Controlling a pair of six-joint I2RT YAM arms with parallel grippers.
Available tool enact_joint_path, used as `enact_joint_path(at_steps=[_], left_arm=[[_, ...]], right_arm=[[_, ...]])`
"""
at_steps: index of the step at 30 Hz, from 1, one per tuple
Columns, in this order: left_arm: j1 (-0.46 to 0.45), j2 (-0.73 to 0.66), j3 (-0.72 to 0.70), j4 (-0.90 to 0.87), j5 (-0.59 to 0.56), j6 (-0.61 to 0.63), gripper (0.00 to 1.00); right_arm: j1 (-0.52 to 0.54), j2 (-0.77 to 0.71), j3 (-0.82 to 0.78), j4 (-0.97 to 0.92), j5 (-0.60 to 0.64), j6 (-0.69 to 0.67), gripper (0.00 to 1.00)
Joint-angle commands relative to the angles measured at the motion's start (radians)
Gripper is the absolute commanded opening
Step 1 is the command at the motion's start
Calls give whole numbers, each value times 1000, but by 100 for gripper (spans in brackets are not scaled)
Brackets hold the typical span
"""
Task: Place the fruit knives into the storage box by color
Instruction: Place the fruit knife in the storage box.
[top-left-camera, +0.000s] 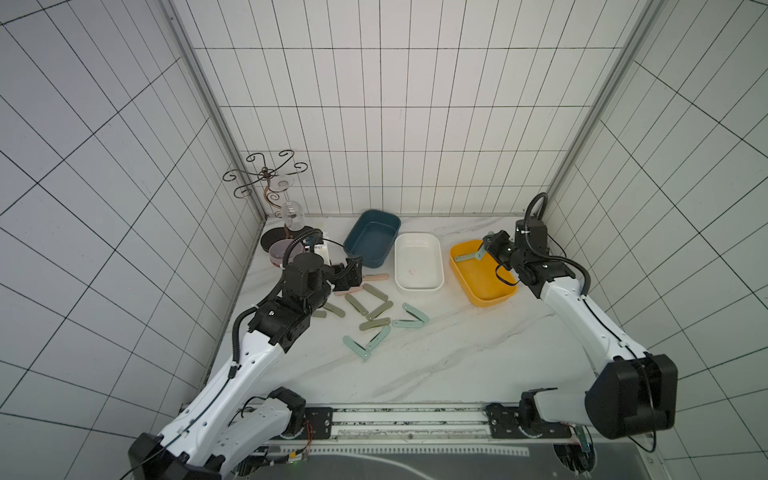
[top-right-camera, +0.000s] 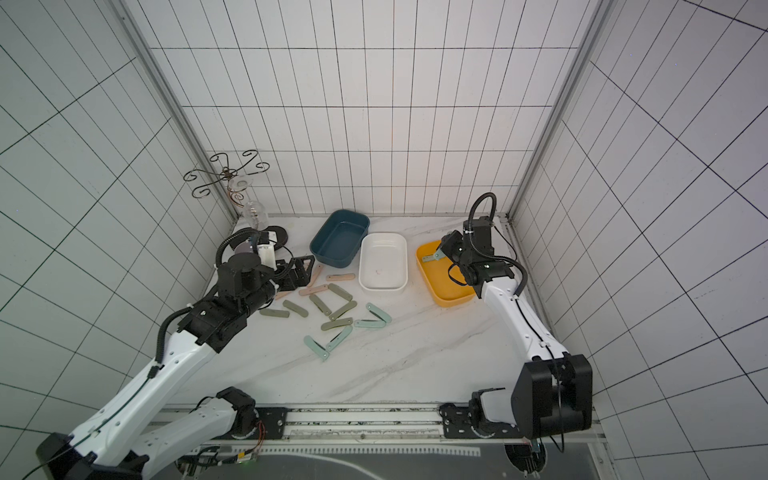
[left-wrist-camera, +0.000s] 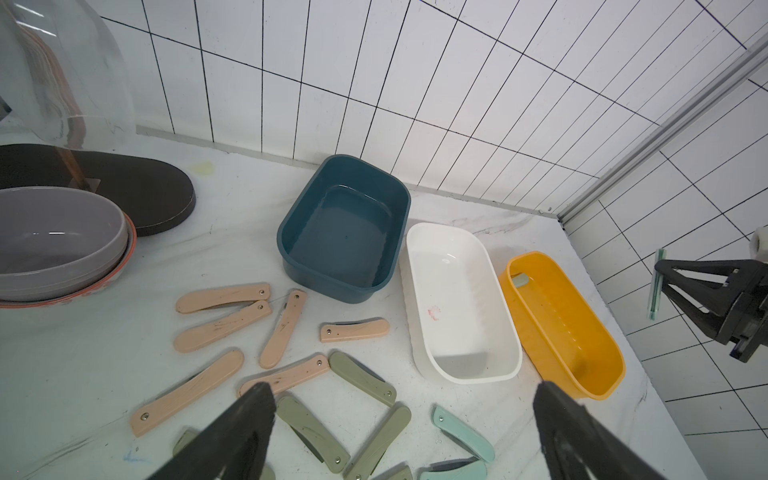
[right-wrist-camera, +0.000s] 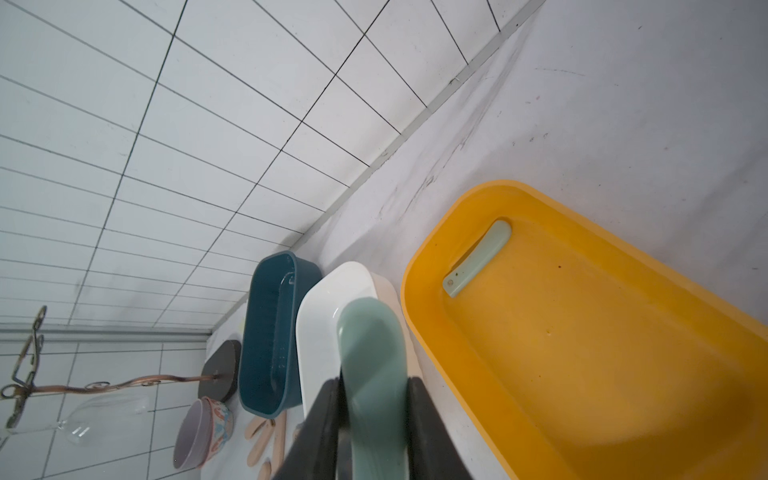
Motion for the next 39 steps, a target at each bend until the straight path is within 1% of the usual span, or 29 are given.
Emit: enact_joint_path(at_steps=[1,8,15,24,39], left_arm=[[-5,13,35,12,-12,-5,97],[-8,34,55,7,-16,3,97],[-11,52,61,7,-15,10,97],[-17,73,68,10,-19,7,97],[-20,79,68,5,-27,15,97]], right_arm=[[-27,34,-75,110,-48,153,26],[-29,85,-151,191,26,347,26],[-28,151,-175,198,79,446,26],[-26,260,-158,179,113,490,26],[-4,430,-47,114,144,536,26]])
